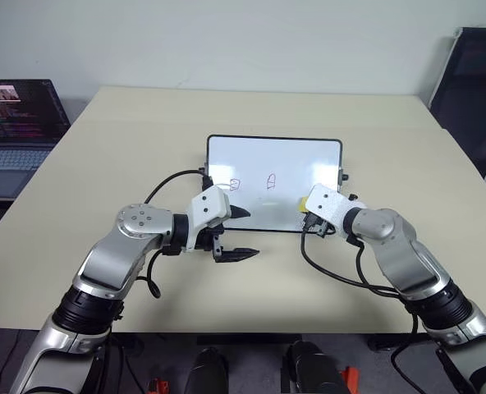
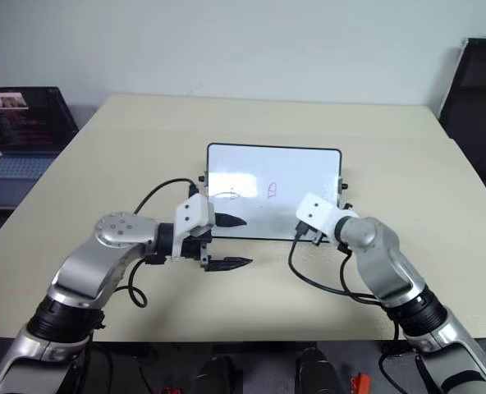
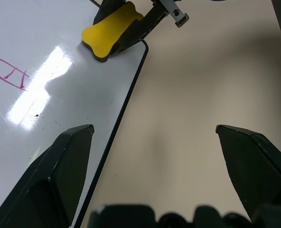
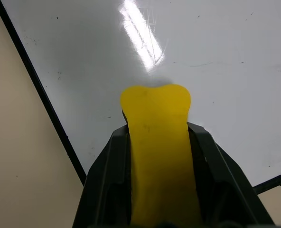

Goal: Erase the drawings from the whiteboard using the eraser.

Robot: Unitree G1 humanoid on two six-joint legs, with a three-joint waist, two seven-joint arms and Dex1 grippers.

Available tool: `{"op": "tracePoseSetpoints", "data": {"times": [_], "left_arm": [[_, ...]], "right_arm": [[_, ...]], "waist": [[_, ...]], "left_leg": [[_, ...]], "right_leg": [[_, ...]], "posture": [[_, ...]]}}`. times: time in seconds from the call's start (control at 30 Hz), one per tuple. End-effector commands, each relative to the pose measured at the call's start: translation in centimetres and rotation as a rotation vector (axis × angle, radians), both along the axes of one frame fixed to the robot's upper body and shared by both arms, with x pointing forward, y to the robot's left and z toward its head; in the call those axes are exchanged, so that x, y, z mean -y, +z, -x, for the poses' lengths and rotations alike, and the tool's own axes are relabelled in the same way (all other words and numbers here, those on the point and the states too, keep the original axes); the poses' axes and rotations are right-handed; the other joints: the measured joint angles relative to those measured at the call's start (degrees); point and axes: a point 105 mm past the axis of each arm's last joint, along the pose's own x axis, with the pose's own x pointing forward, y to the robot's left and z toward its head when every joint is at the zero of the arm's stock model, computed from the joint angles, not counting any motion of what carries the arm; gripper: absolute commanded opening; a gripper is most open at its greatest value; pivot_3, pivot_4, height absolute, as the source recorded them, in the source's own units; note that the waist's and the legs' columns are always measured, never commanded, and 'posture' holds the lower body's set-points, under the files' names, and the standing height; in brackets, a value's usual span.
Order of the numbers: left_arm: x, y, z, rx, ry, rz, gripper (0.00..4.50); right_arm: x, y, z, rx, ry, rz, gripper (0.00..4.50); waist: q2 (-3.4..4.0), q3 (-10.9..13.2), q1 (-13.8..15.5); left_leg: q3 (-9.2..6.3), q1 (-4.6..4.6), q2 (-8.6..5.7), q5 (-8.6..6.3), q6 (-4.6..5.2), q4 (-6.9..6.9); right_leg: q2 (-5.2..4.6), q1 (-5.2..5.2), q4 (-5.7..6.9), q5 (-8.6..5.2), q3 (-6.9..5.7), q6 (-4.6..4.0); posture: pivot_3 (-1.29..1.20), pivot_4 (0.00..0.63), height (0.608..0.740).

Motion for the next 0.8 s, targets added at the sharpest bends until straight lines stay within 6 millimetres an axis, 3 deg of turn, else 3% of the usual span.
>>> {"op": "tracePoseSetpoints", "data": {"times": [0.03, 0.33, 0.63, 0.8], "left_arm": [[0.1, 0.9, 0.5, 0.03, -0.023, 0.009, 4.5], [-1.2, 1.5, -0.1, 0.003, 0.135, 0.136, 4.5], [-3.7, 1.4, 0.1, 0.011, 0.33, 0.187, 4.5], [-4.7, 2.2, -0.2, 0.022, 0.411, 0.241, 4.5]], "right_arm": [[0.6, 0.8, -0.3, 0.028, -0.046, -0.039, 1.17], [-0.8, 6.8, 1.0, 0.108, -0.022, -0.437, 1.17], [-0.6, 4.9, 4.4, -0.024, 0.068, -0.594, 1.17], [-1.4, 4.3, 5.0, -0.046, 0.096, -0.662, 1.17]], "waist": [[0.0, 0.0, -0.1], [0.02, 0.0, -0.3], [0.01, 0.0, -0.2], [0.0, 0.0, -0.4]], "left_leg": [[0.0, 0.0, 0.0, 0.0, 0.0, 0.0], [-0.05, -0.24, 0.01, 0.0, 0.0, -0.1], [-0.05, -0.3, 0.0, -0.02, 0.0, -0.14], [-0.05, -0.26, 0.0, -0.01, 0.0, -0.08]], "right_leg": [[0.0, 0.01, 0.0, 0.0, 0.0, 0.0], [0.01, -0.14, -0.01, 0.0, -0.06, 0.13], [-0.01, -0.21, -0.05, -0.14, -0.05, 0.1], [-0.01, -0.19, -0.02, -0.07, -0.05, 0.02]], "posture": [[0.0, 0.15, 0.74], [0.0, 0.15, 0.74], [0.0, 0.15, 0.74], [0.0, 0.15, 0.74]]}}
